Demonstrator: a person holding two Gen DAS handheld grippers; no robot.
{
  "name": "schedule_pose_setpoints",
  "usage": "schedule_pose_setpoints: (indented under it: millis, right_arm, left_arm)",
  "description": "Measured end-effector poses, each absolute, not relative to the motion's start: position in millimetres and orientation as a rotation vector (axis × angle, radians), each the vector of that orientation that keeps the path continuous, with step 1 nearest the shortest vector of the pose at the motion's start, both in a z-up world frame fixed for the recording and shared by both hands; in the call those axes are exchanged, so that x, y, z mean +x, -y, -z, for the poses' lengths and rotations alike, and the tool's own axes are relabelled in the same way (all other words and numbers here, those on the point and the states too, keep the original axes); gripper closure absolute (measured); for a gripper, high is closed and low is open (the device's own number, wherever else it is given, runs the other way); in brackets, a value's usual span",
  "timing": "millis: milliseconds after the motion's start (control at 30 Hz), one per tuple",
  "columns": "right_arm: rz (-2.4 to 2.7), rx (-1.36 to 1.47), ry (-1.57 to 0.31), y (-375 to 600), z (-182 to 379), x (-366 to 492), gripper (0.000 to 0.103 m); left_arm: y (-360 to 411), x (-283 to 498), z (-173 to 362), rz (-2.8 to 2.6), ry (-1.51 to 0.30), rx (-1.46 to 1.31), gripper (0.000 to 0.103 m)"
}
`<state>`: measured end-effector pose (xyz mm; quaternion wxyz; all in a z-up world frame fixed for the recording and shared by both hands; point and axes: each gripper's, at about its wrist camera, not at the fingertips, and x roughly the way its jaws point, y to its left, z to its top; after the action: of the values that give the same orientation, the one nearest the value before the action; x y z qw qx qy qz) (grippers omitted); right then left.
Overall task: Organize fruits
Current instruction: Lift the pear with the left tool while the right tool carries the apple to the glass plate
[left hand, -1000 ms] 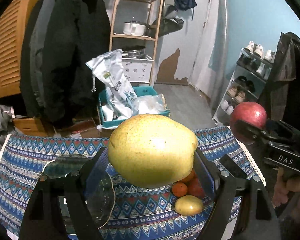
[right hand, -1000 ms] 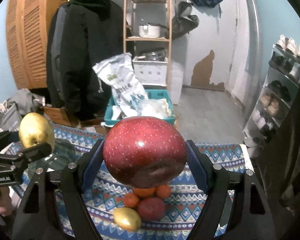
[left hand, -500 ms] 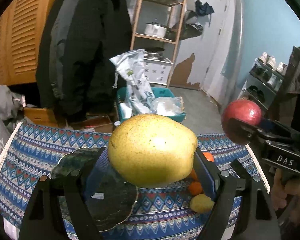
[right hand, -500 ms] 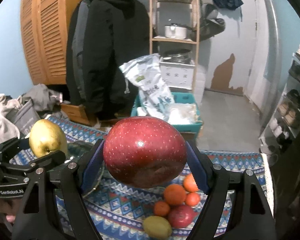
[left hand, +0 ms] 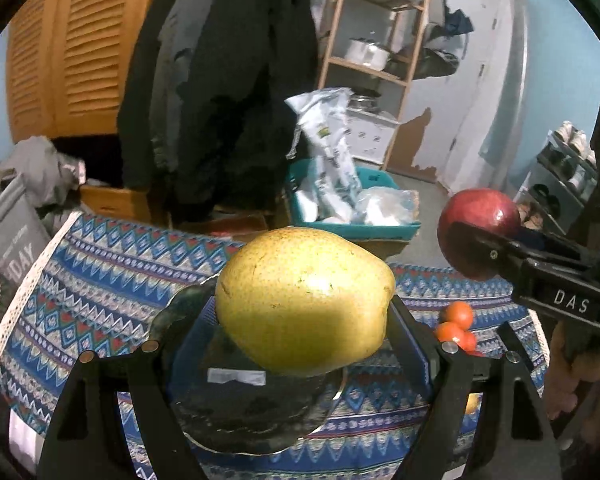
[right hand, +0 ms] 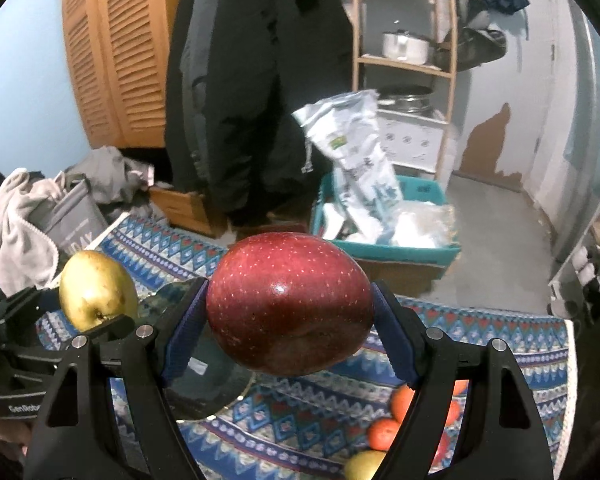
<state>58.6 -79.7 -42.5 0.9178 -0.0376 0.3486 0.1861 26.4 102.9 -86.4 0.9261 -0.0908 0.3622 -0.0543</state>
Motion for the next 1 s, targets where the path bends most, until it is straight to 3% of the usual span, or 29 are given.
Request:
schedule_pose_setpoints:
  millis: [1000]
  right_arm:
    - [-0.532,-0.184,-1.095,-26,193,109,0.024]
  left_arm:
    - [-164,54,228,-0.046,-1.068,-0.233,0.019]
